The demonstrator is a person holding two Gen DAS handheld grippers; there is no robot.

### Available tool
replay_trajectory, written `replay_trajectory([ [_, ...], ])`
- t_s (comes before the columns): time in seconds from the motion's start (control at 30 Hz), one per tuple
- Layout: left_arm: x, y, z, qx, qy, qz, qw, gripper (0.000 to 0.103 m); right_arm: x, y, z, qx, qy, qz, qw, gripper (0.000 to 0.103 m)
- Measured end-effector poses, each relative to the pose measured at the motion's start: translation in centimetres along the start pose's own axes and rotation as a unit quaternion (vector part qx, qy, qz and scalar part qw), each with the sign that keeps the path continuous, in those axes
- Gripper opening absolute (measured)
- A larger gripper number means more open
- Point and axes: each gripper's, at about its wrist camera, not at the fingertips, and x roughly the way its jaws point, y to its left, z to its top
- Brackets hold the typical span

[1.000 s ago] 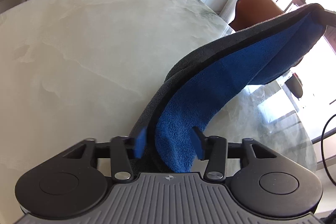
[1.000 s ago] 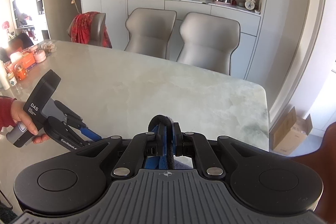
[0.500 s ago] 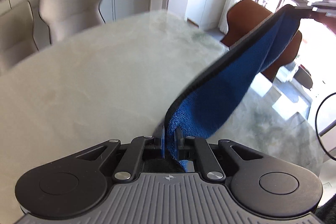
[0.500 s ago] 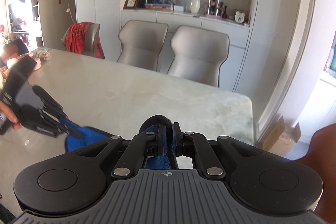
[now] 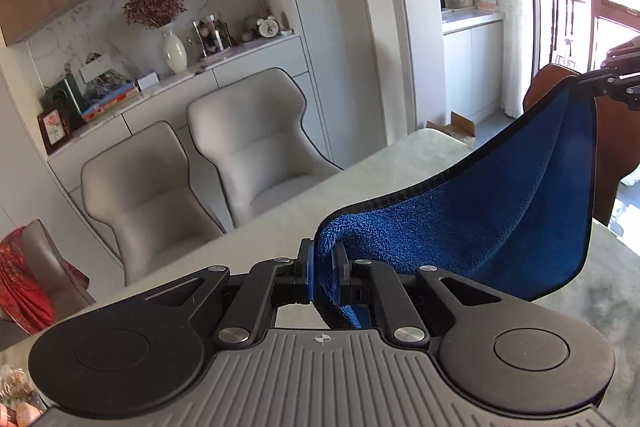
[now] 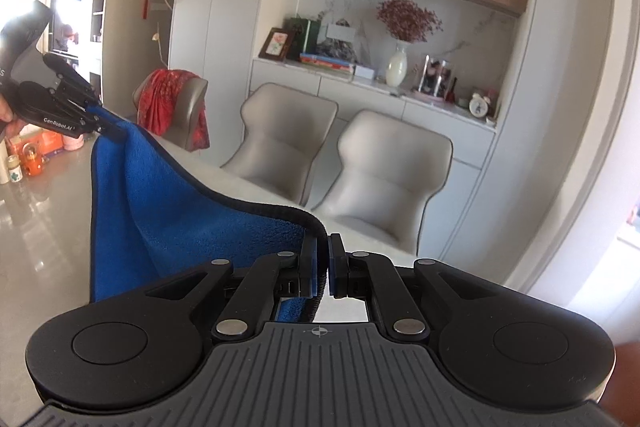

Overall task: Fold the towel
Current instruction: 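Hold the towel up by both corners and shake it out to unfold it, then lower the towel onto the table and open both tools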

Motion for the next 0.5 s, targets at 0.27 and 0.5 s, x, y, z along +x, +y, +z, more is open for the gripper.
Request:
replay_trajectory([
  [0.27,-0.8,0.7,-0.8,0.008,0.002,0.004,1.0,0.007,1.3,-0.1,0.6,-0.034,-0.004,0.025,0.999,0.006],
  [0.5,-1.1,-3.3,-9.5,0.033,0.069,-0.079,0.994,0.007,0.2,2.2,-6.8,-0.022,0.072,0.068,0.995,0.006],
])
